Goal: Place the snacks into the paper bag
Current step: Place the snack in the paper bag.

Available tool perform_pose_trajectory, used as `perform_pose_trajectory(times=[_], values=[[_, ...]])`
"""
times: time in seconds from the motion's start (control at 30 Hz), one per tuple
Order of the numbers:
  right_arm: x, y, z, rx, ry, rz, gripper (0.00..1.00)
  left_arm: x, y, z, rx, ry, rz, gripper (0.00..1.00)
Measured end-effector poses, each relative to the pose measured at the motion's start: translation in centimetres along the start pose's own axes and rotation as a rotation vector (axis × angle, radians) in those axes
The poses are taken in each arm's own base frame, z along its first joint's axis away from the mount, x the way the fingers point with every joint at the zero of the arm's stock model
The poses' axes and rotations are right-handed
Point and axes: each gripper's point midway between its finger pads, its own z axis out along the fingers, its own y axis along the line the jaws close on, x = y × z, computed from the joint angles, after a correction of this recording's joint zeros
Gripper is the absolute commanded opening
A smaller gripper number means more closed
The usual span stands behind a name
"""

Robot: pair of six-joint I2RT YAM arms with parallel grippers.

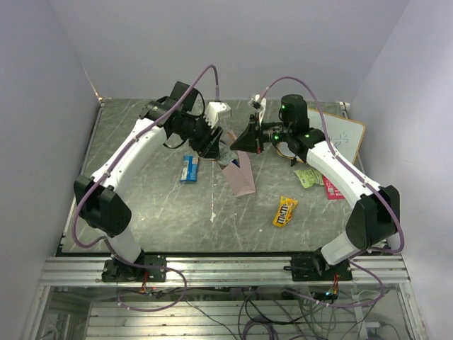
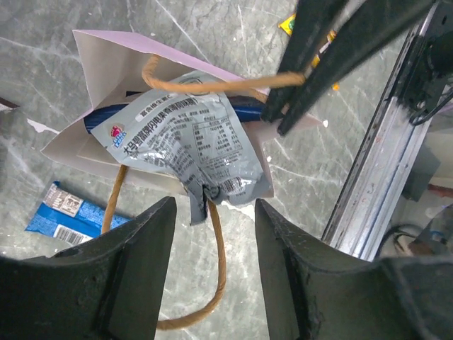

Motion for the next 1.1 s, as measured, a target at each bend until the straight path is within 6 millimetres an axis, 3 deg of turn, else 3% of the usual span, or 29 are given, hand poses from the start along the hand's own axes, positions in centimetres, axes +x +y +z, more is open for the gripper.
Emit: perform_pose_trajectory(times=[0.27, 0.67, 0.87, 1.1], values=[[0.0, 0.4, -0.2, -0.009, 0.001, -0.013, 0.00, 0.3, -0.5, -1.8, -0.041, -0.053, 0.208, 0.63], [0.0, 1.6, -0.2, -0.078, 0.002, -0.012, 0.00, 0.7, 0.9, -0.7, -0.038, -0.057, 0.483, 0.60], [0.1, 1.8, -0.2, -0.094, 0.004, -0.005, 0.00, 2.6, 1.2, 0.2, -0.005, -0.011, 0.575, 0.63], [0.3, 1.7, -0.1, -0.097, 0.007, -0.001, 0.00, 2.2, 0.3, -1.2, -0.025, -0.040, 0.634, 0.63]])
